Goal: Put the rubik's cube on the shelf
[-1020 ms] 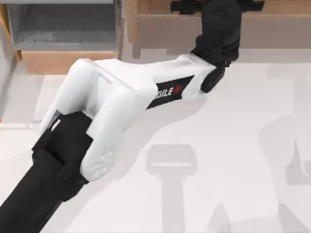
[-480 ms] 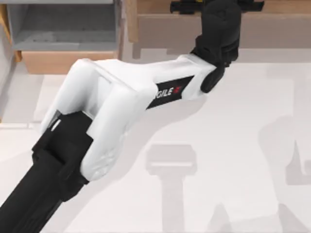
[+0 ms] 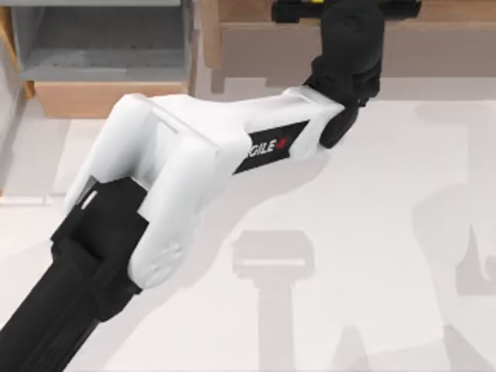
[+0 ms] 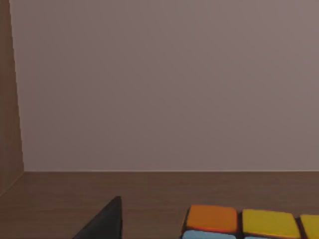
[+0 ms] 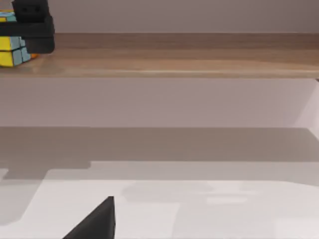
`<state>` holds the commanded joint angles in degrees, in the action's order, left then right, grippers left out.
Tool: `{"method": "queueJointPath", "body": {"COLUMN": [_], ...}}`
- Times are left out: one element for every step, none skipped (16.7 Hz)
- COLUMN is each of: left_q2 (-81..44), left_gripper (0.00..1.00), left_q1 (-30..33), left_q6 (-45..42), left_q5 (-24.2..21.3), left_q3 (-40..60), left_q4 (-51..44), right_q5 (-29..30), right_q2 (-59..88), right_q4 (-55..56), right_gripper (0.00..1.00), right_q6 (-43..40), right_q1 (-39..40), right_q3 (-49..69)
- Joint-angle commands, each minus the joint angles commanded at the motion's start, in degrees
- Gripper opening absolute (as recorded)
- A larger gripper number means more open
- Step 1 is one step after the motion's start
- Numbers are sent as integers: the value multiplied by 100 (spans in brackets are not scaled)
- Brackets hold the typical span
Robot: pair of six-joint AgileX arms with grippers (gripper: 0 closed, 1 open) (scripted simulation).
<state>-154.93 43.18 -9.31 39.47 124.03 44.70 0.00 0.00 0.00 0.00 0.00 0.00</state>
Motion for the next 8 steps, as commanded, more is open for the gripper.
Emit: {"method": "queueJointPath", "body": {"left_q2": [0,0,1,1,17,50,101,168], "left_gripper": [100,100,100,100,100,100,100,100], "left_q1": [0,0,23,23,55,112,186,271], "left_q6": [0,0,0,0,-14,-45,-93,-159], "left_q5": [0,0,0,0,-7,-30,-72,-141], "left_q3": [0,0,-1,-1,-52,-155,-310,-519], "left_q4": [0,0,1,1,46,137,273,450], "right_q5": [0,0,0,0,0,0,0,0], "right_q2": [0,0,0,0,0,0,0,0], "right_q4": [0,0,0,0,0,0,0,0], "right_gripper": [100,100,100,100,100,100,100,100], "right_q6": [0,0,0,0,0,0,0,0], "right_q1": [0,0,0,0,0,0,0,0], "right_q3": [0,0,0,0,0,0,0,0]}}
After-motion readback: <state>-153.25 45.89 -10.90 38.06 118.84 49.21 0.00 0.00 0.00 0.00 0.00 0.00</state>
